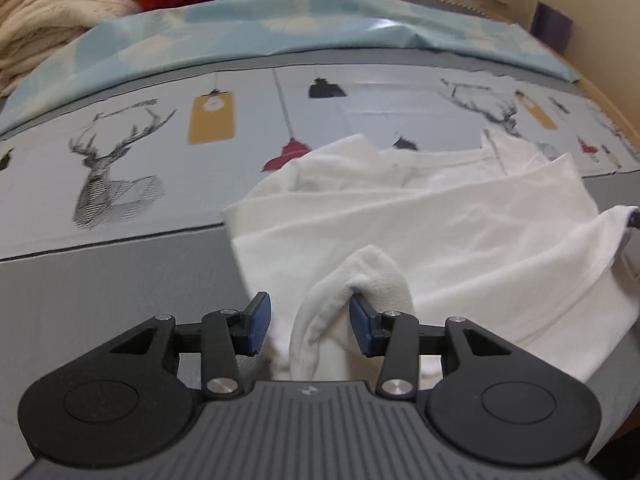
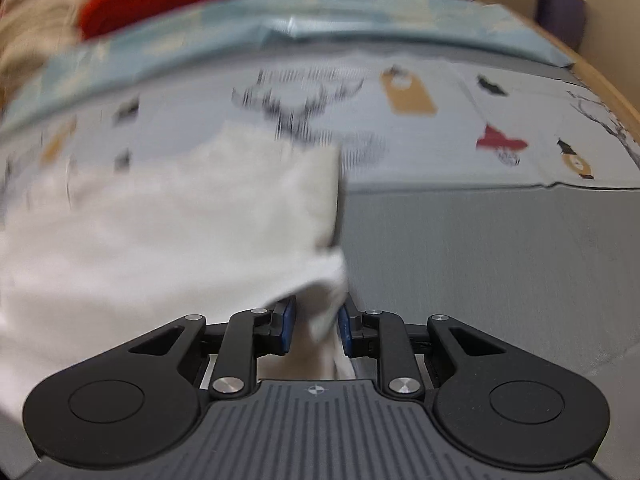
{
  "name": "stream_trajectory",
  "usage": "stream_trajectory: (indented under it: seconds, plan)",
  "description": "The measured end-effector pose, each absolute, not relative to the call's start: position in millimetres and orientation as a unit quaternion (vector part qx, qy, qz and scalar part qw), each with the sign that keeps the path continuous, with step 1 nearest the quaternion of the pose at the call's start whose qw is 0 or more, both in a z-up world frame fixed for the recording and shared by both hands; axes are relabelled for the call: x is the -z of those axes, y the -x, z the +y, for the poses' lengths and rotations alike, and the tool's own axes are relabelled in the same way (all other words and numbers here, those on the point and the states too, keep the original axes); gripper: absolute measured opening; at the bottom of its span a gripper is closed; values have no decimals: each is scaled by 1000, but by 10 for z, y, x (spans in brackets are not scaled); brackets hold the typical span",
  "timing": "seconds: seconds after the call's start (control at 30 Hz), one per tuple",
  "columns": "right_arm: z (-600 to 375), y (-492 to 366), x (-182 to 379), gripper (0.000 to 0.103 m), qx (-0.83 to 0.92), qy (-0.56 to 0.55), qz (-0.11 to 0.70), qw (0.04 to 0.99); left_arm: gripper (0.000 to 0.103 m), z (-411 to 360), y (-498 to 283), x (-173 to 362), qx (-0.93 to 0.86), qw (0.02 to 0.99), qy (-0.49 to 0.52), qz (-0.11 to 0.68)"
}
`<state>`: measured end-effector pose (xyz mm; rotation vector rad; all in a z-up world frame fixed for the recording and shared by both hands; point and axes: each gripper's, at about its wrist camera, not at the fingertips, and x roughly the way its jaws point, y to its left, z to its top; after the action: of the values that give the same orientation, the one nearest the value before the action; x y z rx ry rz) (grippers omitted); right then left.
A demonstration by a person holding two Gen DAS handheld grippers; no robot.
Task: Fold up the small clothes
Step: 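Grasp the folded edge with both grippers and lift it for another fold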
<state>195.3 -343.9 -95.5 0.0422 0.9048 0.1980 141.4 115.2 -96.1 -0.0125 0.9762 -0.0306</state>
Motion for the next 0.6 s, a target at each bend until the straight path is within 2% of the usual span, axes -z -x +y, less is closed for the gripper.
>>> stream_trajectory:
  seconds: [0.17,0.2,0.23,0.33,0.47,0.5,0.6]
  plan:
    - [-3516,-2160,850,24,-101,-97,418,898,47,1141,-1600,1113,44,870,8,491]
    - [-3522,-2202,854,24,-101,-105,417,897,30,1140,-1623,1137,57,867,8,495]
    - [-3526,-2249,861,24,-100,-113,417,896,6,1142,-1646,1152,76,863,9,499]
    - [-3517,-2375,890,24,-99,-123,417,895,6,1263,-1667,1070,75,877,17,474]
    - [-3565,-2514,881,24,-83,-146,396,903,6,1854,-1714,1055,-29,875,188,444]
    - [-3615,-2550,869,24,-69,-164,385,906,6,1891,-1734,1120,-38,865,198,459]
    - [-3804,-2634,871,24,-20,-225,361,905,8,1725,-1801,1241,-31,852,143,503]
